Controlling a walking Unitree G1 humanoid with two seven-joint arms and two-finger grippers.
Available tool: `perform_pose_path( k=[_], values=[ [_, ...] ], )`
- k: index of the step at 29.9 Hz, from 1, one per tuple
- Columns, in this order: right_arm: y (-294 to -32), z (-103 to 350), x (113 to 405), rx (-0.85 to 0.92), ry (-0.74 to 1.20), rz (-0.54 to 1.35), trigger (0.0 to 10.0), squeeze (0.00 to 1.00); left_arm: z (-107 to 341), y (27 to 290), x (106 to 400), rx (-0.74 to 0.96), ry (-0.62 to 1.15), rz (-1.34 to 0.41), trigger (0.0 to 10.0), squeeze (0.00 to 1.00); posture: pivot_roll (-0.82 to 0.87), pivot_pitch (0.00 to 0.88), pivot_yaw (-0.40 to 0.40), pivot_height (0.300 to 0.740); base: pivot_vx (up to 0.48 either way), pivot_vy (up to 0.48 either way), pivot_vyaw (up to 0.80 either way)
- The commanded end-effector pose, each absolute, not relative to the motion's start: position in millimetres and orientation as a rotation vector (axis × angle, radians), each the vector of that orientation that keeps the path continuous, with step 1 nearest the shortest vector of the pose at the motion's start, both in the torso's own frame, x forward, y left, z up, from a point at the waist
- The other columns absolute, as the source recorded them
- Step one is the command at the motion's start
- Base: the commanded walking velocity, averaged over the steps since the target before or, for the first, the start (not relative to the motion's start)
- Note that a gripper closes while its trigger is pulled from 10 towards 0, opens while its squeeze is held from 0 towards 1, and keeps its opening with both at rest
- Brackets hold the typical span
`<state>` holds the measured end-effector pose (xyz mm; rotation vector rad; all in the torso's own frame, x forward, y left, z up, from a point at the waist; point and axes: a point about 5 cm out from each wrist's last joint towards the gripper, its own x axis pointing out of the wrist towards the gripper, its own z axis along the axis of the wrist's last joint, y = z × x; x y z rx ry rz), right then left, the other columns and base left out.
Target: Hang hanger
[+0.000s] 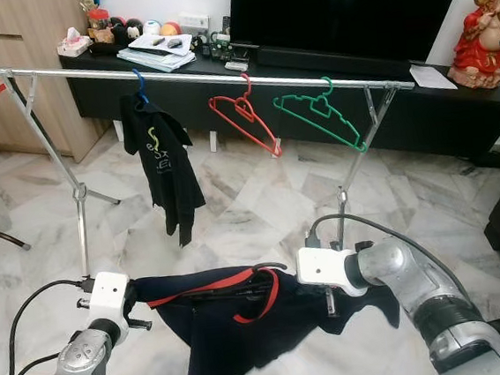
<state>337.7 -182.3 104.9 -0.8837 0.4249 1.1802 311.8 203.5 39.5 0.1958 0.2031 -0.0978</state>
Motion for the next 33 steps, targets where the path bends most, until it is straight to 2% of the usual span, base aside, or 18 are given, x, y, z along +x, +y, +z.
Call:
perform_pose_path(
  k=[1,5,8,11,15,16,17,18,19,20,23,33],
  values=[
    [-184,97,335,-0.889,0.45,1.173,0.0,0.0,50,203,318,0.179,0.17,-0.11,0.0,0.0,0.1,0.061,-0.101,0.74,0.0,0.0,0.0],
    [-179,88,334,-0.863,0.453,1.143,0.0,0.0,67,196,329,0.151,0.108,-0.176,0.0,0.0,0.11,0.06,-0.102,0.74,0.0,0.0,0.0],
    [-174,77,333,-0.859,0.469,1.081,0.0,0.0,84,178,336,0.149,0.063,-0.336,0.0,0.0,0.11,0.058,-0.1,0.74,0.0,0.0,0.0],
    [-170,71,333,-0.832,0.47,1.029,0.0,0.0,92,162,334,0.147,0.056,-0.482,1.1,0.0,0.12,0.057,-0.098,0.74,0.0,0.0,0.0],
    [-169,70,337,-0.79,0.464,0.945,0.0,0.0,96,150,328,0.203,0.075,-0.612,1.9,0.0,0.13,0.056,-0.095,0.74,0.0,0.0,0.0],
    [-168,72,339,-0.749,0.452,0.909,0.0,0.0,97,145,325,0.194,0.087,-0.669,3.6,0.0,0.12,0.056,-0.095,0.74,0.0,0.0,0.0],
    [-168,72,340,-0.738,0.449,0.898,0.0,0.0,97,144,324,0.196,0.09,-0.685,4.9,0.0,0.12,0.055,-0.094,0.74,0.0,0.0,0.0],
    [-168,73,341,-0.728,0.446,0.884,0.0,0.0,98,142,322,0.198,0.097,-0.704,5.6,0.0,0.12,0.055,-0.094,0.74,0.0,0.0,0.0],
    [-168,73,342,-0.717,0.442,0.861,0.0,0.0,98,141,321,0.198,0.106,-0.724,9.4,0.0,0.12,0.055,-0.095,0.74,0.0,0.0,0.0],
    [-168,74,344,-0.692,0.437,0.825,0.0,0.0,100,138,318,0.201,0.115,-0.755,10.0,0.0,0.12,0.055,-0.095,0.74,0.0,0.0,0.0],
    [-167,75,348,-0.612,0.435,0.752,0.0,0.0,105,133,313,0.204,0.13,-0.811,10.0,0.0,0.13,0.055,-0.094,0.74,0.0,0.0,0.0],
    [-145,55,333,-0.515,0.5,0.888,0.0,0.0,134,112,308,0.186,0.077,-0.914,10.0,0.0,0.14,0.053,-0.096,0.74,0.0,0.0,0.0]
  ],
)
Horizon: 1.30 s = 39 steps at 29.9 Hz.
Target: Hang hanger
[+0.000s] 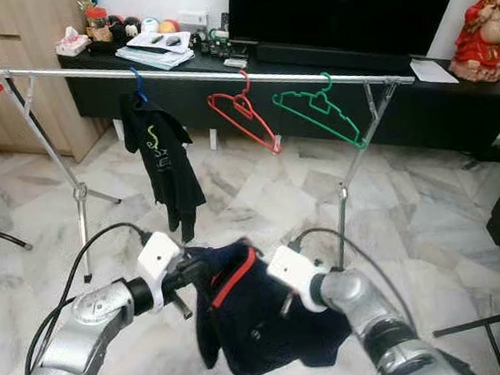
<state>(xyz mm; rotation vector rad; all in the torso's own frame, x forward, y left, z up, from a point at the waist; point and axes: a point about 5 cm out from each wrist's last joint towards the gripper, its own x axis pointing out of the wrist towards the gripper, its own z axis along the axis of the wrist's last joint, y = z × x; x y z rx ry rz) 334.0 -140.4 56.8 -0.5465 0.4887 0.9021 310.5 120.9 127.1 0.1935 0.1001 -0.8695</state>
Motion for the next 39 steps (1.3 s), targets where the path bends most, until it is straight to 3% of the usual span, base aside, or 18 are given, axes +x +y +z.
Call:
perform_pose_path(
  k=[1,13,24,25,27,28,29,39],
  values=[
    [-144,55,333,-0.496,0.496,0.864,0.0,0.0,135,108,306,0.18,0.082,-0.943,10.0,0.0,0.14,0.053,-0.096,0.74,0.0,0.0,0.0],
    [-135,61,342,-0.379,0.428,0.718,0.0,0.0,126,85,266,0.206,0.227,-1.209,10.0,0.0,0.15,0.05,-0.096,0.74,0.0,0.0,0.0],
    [-123,70,346,-0.265,0.375,0.768,0.0,0.0,127,84,269,0.219,0.251,-1.179,10.0,0.0,0.15,0.036,-0.096,0.74,0.0,0.0,0.0],
    [-123,71,346,-0.257,0.373,0.776,0.0,0.0,127,85,270,0.213,0.253,-1.16,10.0,0.25,0.15,0.031,-0.096,0.74,0.0,0.0,0.0],
    [-123,71,346,-0.257,0.372,0.778,0.0,0.0,127,85,270,0.211,0.254,-1.157,10.0,0.25,0.15,0.031,-0.096,0.74,0.0,0.0,0.0],
    [-123,71,346,-0.257,0.371,0.777,0.0,0.0,126,85,269,0.213,0.258,-1.164,10.0,0.91,0.15,0.028,-0.096,0.74,0.0,0.0,0.0],
    [-123,72,346,-0.256,0.367,0.776,0.0,0.0,126,85,269,0.214,0.261,-1.17,10.0,1.0,0.15,0.027,-0.096,0.74,0.0,0.0,0.0],
    [-123,79,350,-0.234,0.326,0.774,0.0,0.0,126,85,268,0.223,0.272,-1.18,10.0,1.0,0.15,0.019,-0.094,0.74,0.0,0.0,0.0]
  ],
)
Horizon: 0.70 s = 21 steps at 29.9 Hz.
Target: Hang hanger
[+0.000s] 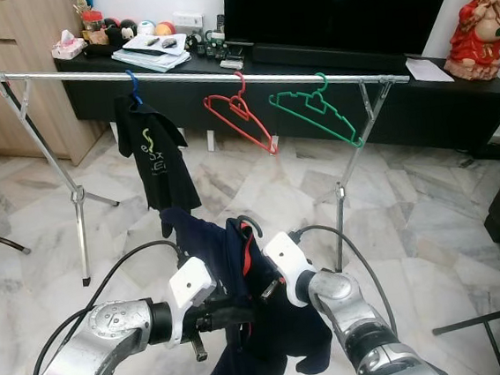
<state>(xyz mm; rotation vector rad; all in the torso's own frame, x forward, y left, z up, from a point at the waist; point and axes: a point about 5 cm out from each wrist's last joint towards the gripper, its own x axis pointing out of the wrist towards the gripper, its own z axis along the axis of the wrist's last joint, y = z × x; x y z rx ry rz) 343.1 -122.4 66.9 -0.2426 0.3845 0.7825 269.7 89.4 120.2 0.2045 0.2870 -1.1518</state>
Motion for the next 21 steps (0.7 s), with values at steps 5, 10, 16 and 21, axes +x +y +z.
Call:
perform_pose_path(
  k=[5,10,16,21],
  values=[
    [-123,82,351,-0.244,0.303,0.784,0.0,0.0,125,87,267,0.232,0.282,-1.185,10.0,1.0,0.15,0.027,-0.095,0.74,0.0,0.0,0.0],
    [-125,83,351,-0.253,0.302,0.785,0.0,0.0,123,92,265,0.243,0.311,-1.198,10.0,1.0,0.15,0.034,-0.097,0.74,0.0,0.0,0.0],
    [-126,84,352,-0.25,0.299,0.777,0.0,0.0,122,94,265,0.252,0.322,-1.192,10.0,1.0,0.15,0.037,-0.097,0.74,0.0,0.0,0.0],
    [-131,83,352,-0.28,0.307,0.764,0.0,0.0,119,108,272,0.334,0.343,-1.097,10.0,1.0,0.16,0.043,-0.099,0.74,0.0,0.0,0.0]
  ],
)
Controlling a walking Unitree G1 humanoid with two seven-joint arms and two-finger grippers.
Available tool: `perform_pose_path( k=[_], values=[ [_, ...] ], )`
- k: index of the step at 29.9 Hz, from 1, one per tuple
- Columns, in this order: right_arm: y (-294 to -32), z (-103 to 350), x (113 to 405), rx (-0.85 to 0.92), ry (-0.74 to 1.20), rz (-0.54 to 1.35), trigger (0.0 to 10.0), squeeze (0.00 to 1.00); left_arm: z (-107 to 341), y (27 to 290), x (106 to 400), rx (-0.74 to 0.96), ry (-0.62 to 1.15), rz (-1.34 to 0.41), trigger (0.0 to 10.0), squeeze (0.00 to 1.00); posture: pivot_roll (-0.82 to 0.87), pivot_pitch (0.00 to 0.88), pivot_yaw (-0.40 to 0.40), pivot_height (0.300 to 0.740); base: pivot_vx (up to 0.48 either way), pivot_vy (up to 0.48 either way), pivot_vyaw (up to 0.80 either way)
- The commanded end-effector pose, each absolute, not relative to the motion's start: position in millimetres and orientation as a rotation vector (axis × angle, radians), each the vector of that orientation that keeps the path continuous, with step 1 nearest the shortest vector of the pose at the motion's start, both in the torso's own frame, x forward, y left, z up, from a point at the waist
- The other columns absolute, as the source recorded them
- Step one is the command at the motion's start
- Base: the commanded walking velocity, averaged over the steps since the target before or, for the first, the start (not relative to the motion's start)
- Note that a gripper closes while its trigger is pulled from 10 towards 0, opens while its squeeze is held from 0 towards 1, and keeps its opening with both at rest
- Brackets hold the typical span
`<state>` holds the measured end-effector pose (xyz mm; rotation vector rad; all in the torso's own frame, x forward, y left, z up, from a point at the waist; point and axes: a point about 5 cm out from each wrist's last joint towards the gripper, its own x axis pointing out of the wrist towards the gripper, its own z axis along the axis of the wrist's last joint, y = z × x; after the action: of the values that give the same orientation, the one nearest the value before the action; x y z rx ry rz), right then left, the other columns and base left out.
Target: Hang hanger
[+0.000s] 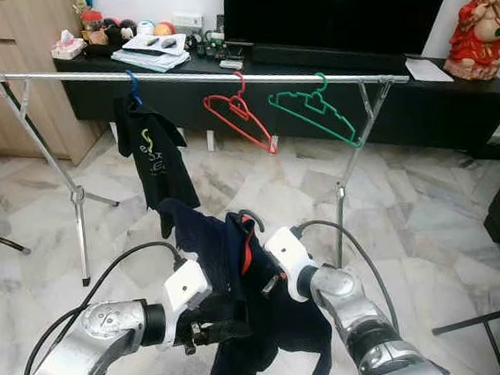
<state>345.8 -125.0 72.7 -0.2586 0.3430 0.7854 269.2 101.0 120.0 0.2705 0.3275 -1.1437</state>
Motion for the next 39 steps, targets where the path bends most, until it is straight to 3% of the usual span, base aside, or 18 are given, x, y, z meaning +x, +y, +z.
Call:
perform_pose_path(
  k=[1,3,4,11,17,22,39],
  values=[
    [-131,83,352,-0.28,0.307,0.764,0.0,0.0,119,108,272,0.334,0.343,-1.097,10.0,1.0,0.16,0.043,-0.099,0.74,0.0,0.0,0.0],
    [-131,82,352,-0.289,0.309,0.766,0.0,0.0,118,111,273,0.359,0.349,-1.085,10.0,1.0,0.16,0.045,-0.099,0.74,0.0,0.0,0.0],
    [-132,82,352,-0.289,0.31,0.767,0.0,0.0,118,113,274,0.366,0.347,-1.072,10.0,0.0,0.16,0.046,-0.099,0.74,0.0,0.0,0.0],
    [-136,81,349,-0.336,0.324,0.833,0.0,0.0,139,134,294,0.345,0.221,-0.878,10.0,0.0,0.15,0.048,-0.103,0.74,0.0,0.0,0.0],
    [-138,78,342,-0.384,0.335,0.944,0.0,0.0,151,145,298,0.327,0.167,-0.839,10.0,0.0,0.15,0.046,-0.104,0.74,0.0,0.0,0.0],
    [-141,72,329,-0.495,0.373,1.152,0.0,0.0,152,153,293,0.323,0.185,-0.943,10.0,0.0,0.15,0.044,-0.107,0.74,0.0,0.0,0.0],
    [-142,71,322,-0.575,0.393,1.297,0.0,0.0,126,167,280,0.393,0.402,-1.188,10.0,0.0,0.15,0.042,-0.11,0.74,0.0,0.0,0.0]
  ],
)
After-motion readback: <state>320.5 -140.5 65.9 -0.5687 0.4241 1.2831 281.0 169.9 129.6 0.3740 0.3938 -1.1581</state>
